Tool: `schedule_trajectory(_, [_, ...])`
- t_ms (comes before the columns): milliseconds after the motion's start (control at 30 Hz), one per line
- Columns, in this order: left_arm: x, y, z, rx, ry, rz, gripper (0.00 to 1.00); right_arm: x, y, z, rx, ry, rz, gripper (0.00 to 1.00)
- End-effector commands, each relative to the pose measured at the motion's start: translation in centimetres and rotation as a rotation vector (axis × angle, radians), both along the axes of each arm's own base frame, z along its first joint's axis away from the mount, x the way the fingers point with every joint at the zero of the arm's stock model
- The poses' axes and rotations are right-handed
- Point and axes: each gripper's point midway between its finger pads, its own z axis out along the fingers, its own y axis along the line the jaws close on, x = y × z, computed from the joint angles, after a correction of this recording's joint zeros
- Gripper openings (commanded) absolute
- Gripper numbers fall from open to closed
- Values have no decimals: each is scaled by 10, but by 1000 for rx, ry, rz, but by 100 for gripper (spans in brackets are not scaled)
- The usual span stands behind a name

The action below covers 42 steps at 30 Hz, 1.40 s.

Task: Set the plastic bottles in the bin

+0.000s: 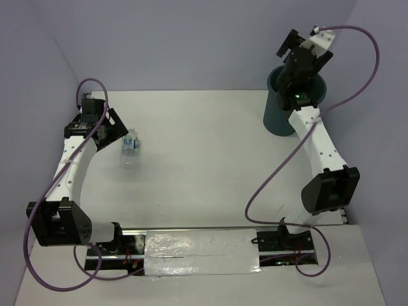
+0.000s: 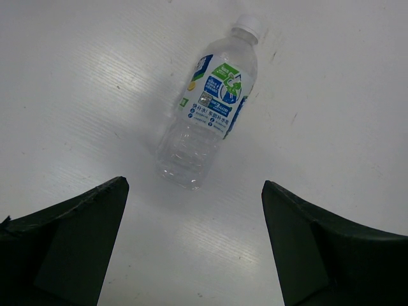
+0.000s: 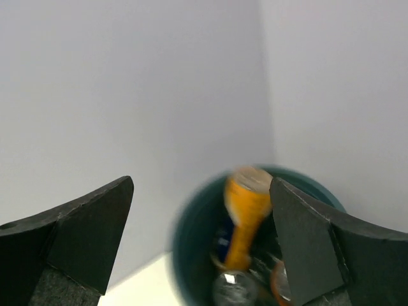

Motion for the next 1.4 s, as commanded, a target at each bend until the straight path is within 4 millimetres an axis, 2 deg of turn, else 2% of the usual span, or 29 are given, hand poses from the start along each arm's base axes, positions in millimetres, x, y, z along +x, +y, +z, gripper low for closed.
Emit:
schedule_trajectory(0, [10,0,13,-11,-55,11,99,-28,69,96,-32,-142,256,94])
schedule_trajectory(33, [11,1,14,-2,-55,17,100,-23,95,79,-56,-33,342,95])
schedule_trajectory(67, [10,3,12,2,-45,24,99,-20,120,71,-61,15,413,95])
schedule_trajectory(100, [10,4,10,7,-38,28,99,-24,141,81,-64,19,473,95])
schedule_trajectory(133, [12,8,8,23,-25,41,99,-22,191,44,-86,149,584,95])
schedule_trajectory(200, [11,13,3,46,1,53,99,-31,239,16,-73,233,701,96])
schedule_trajectory(233, [12,14,-1,59,17,43,99,-43,273,-8,-79,303,770,96])
schedule_trajectory(267, [14,17,-12,74,58,50,99,-51,291,-21,-57,330,814,97])
schedule_trajectory(300, [14,17,-17,77,89,43,99,-58,304,-51,-61,395,846,97])
schedule_trajectory(367, [17,15,-37,77,157,9,99,-77,326,-71,-23,431,901,97])
schedule_trajectory(400, [17,15,-43,78,179,6,99,-82,330,-94,-14,482,917,97])
schedule_trajectory(467, [19,15,-59,81,220,-3,99,-93,331,-101,44,500,938,97])
schedule_trajectory(500, [22,14,-64,76,221,-8,99,-98,333,-117,51,537,955,97])
schedule_trajectory(567, [26,9,-77,54,233,-27,99,-107,329,-118,71,539,955,97])
schedule_trajectory(600, [27,3,-84,23,239,-48,100,-109,326,-128,71,556,945,97])
schedule_trajectory(733, [34,-9,-111,0,275,-82,99,-118,322,-136,88,570,950,97])
schedule_trajectory(867, [30,-9,-126,29,307,-77,99,-121,321,-148,94,597,941,98])
schedule_trajectory(900, [26,-19,-130,37,315,-109,99,-122,322,-149,100,598,947,98])
schedule_trajectory(1000, [21,-26,-138,46,339,-133,99,-123,324,-157,103,614,951,98])
schedule_trajectory(1133, [11,-22,-158,89,428,-110,99,-123,326,-161,108,620,956,98])
schedule_trajectory(1233, [9,-25,-158,100,435,-109,84,-123,326,-161,109,617,958,98])
schedule_trajectory(1267, [11,-27,-155,106,424,-117,74,-123,326,-161,108,616,955,98])
schedule_trajectory(1367, [19,-34,-134,104,365,-152,60,-122,328,-160,100,623,968,98])
